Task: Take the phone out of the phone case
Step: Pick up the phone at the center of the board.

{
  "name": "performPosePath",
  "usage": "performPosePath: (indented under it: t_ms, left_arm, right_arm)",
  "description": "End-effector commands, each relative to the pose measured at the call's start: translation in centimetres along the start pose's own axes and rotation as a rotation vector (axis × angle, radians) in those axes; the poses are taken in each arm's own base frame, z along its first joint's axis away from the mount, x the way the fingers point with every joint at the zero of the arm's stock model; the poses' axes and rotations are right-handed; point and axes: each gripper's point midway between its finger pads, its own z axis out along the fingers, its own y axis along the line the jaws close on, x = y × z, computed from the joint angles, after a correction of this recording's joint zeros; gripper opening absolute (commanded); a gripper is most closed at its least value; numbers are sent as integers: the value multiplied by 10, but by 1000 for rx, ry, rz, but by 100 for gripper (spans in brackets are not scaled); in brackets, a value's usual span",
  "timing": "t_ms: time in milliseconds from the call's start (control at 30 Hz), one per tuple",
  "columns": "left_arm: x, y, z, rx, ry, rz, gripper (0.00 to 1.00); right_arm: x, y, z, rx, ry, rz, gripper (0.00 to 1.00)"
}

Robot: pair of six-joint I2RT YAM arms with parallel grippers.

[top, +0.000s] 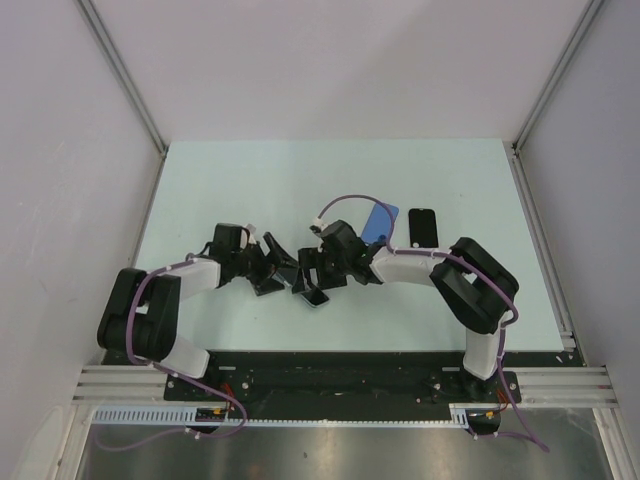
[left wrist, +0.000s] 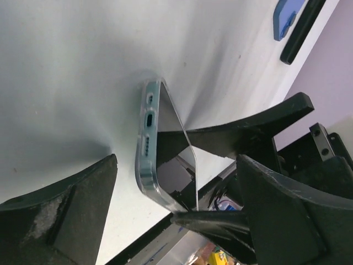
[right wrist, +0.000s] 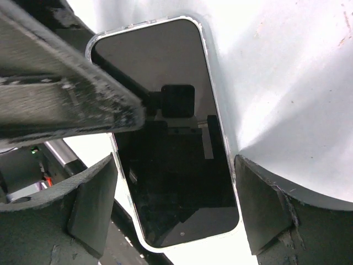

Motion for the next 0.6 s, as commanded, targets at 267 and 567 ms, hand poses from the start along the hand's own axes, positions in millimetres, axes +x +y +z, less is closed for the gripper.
performPosePath:
  t_ms: [267,567]
  left_arm:
    - [-19,-35,12,64,-55,71,49]
    - [-30,-87,-14,179,-71,188,0]
  right_arm:
    - [11,8,0,-130,52,98,41]
    - [-9,34,-47,-219,19,31,93]
